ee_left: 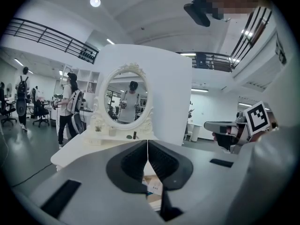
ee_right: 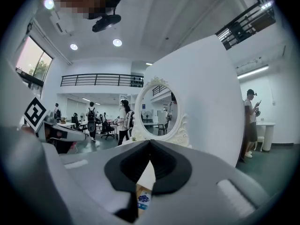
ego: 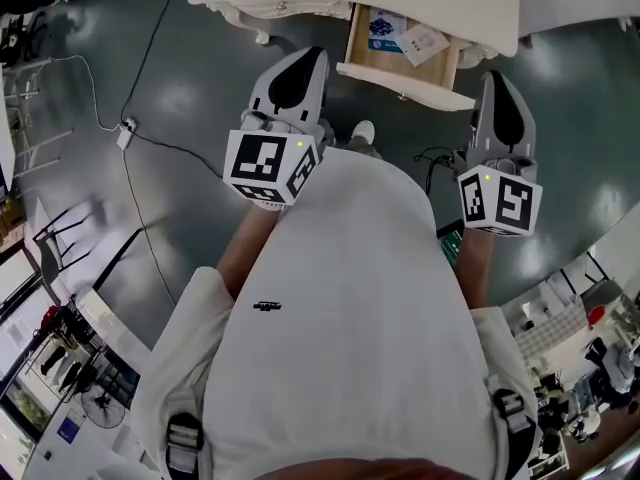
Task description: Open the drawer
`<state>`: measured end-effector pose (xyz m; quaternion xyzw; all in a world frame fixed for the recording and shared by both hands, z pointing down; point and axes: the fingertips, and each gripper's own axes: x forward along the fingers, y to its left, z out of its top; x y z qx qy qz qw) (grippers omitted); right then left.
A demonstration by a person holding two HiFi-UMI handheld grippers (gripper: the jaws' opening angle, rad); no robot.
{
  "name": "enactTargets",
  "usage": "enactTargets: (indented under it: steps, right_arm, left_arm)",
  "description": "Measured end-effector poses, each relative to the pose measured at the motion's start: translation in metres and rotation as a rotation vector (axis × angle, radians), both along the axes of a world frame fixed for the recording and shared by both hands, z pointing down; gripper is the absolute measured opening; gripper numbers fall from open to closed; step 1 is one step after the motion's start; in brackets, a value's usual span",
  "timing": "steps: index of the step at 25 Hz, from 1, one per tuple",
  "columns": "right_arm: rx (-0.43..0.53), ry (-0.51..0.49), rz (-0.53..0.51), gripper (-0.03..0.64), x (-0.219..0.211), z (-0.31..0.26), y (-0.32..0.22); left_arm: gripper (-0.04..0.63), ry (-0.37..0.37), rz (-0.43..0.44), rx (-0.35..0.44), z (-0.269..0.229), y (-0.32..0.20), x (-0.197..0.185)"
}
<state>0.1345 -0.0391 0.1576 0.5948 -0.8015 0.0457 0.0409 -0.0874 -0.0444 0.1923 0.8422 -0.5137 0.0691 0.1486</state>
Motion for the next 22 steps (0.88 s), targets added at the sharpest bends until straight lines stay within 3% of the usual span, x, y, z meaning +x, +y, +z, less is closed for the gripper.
enactTargets:
  steps: [8,22]
  right_arm:
    - [0.065,0.000,0.043,0.011,0.012,-0.020,0.007]
    - [0.061,0.005,-0.040,0.011,-0.009,-0.022,0.018]
  left_arm:
    - [0.012,0.024,-0.025,0.035,-0.015,-0.002,-0.008]
    - [0.012,0.040,-0.014,0.038,-0.016,0.003,-0.012]
